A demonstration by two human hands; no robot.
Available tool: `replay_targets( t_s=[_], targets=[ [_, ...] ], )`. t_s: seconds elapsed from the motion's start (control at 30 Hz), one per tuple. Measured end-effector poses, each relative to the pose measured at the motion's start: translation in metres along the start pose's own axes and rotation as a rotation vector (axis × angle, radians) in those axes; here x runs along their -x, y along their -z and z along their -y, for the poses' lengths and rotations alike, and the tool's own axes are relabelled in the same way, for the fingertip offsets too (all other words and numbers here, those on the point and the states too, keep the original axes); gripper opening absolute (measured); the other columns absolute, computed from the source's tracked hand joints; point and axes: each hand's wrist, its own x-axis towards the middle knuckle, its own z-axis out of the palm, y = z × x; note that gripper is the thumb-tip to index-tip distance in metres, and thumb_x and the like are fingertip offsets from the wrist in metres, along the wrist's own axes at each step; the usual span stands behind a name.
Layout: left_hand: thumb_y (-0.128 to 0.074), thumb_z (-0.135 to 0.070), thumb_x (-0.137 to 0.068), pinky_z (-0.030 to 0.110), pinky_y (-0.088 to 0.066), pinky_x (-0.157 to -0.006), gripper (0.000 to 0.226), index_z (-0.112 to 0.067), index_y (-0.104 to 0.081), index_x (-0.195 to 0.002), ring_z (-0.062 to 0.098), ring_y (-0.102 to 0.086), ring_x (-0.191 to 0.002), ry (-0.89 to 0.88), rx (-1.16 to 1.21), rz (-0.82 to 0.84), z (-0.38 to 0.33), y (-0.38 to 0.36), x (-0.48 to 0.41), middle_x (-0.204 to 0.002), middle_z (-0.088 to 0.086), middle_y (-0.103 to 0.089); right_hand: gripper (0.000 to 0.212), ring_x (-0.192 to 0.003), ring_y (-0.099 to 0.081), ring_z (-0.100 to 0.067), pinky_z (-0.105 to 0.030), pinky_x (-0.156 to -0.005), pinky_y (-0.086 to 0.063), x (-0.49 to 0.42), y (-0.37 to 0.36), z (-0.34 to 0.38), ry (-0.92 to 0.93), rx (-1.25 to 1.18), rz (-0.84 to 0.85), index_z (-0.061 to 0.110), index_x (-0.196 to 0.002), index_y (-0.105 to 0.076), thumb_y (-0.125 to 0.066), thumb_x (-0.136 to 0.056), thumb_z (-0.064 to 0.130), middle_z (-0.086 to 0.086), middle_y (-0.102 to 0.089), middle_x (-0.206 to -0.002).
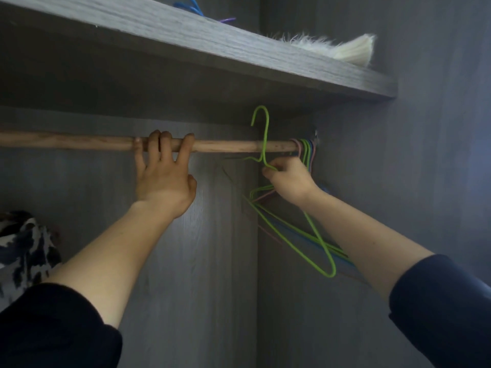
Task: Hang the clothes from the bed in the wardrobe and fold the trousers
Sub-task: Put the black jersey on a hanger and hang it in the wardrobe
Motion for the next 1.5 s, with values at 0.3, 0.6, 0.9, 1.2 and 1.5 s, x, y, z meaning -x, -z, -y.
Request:
replay_targets(
  t_s=[0.3, 0.6, 0.9, 1.2, 1.5],
  targets=[
    [-0.061, -0.035, -0.08, 0.051, 0.008, -0.115, 0.081, -0.02, -0.02, -0.149, 0.034, -0.006, -0.142, 0.012, 0.037, 0.059, -0.001, 0.005, -0.001, -0.148, 0.02, -0.021, 0.024, -0.056, -0.044, -0.023, -0.03, -0.051, -0.032, 0.063, -0.017, 0.001, -0.148, -0.203, 0.151, 0.003, -0.07, -0.059, -0.052, -0.091, 0.01, -0.012, -0.048, -0.061],
    [-0.053, -0.025, -0.091, 0.045, -0.012, -0.115, 0.064, -0.013, -0.029, -0.148, 0.034, -0.02, -0.141, 0.145, 0.543, 0.243, -0.075, 0.0, 0.105, -0.152, 0.021, -0.022, 0.036, -0.041, -0.036, -0.014, -0.019, -0.039, -0.027, 0.174, 0.012, -0.028, -0.451, -0.18, 0.189, 0.018, -0.061, -0.063, -0.06, -0.088, 0.041, 0.0, -0.038, -0.05],
    [-0.027, -0.033, -0.095, 0.039, -0.034, -0.102, 0.05, -0.006, -0.058, -0.123, 0.031, -0.045, -0.114, -0.118, 1.052, 0.483, -0.197, 0.041, 0.293, -0.121, 0.013, -0.056, 0.048, -0.051, -0.038, -0.015, -0.028, -0.051, -0.035, 0.332, 0.104, -0.071, -0.583, 0.269, 0.123, 0.011, -0.049, -0.048, -0.056, -0.087, 0.039, 0.002, -0.041, -0.05],
    [-0.019, -0.037, -0.093, 0.036, -0.036, -0.096, 0.054, -0.01, -0.062, -0.114, 0.024, -0.048, -0.105, -0.466, 1.194, 0.792, -0.363, 0.124, 0.432, -0.111, 0.005, -0.061, 0.043, -0.037, -0.046, -0.002, -0.022, -0.049, -0.041, 0.521, 0.248, -0.148, -0.908, 0.39, 0.183, 0.017, -0.047, -0.062, -0.059, -0.086, 0.036, 0.003, -0.056, -0.046],
    [-0.034, -0.022, -0.1, 0.034, -0.027, -0.097, 0.028, -0.013, -0.056, -0.115, 0.027, -0.041, -0.11, -0.487, 1.213, 1.1, -0.601, 0.25, 0.515, -0.116, 0.013, -0.057, 0.039, -0.047, -0.053, -0.011, -0.024, -0.051, -0.043, 0.693, 0.449, -0.198, -1.239, 0.433, -0.003, 0.007, -0.064, -0.066, -0.058, -0.088, 0.037, 0.004, -0.058, -0.052]
  ],
)
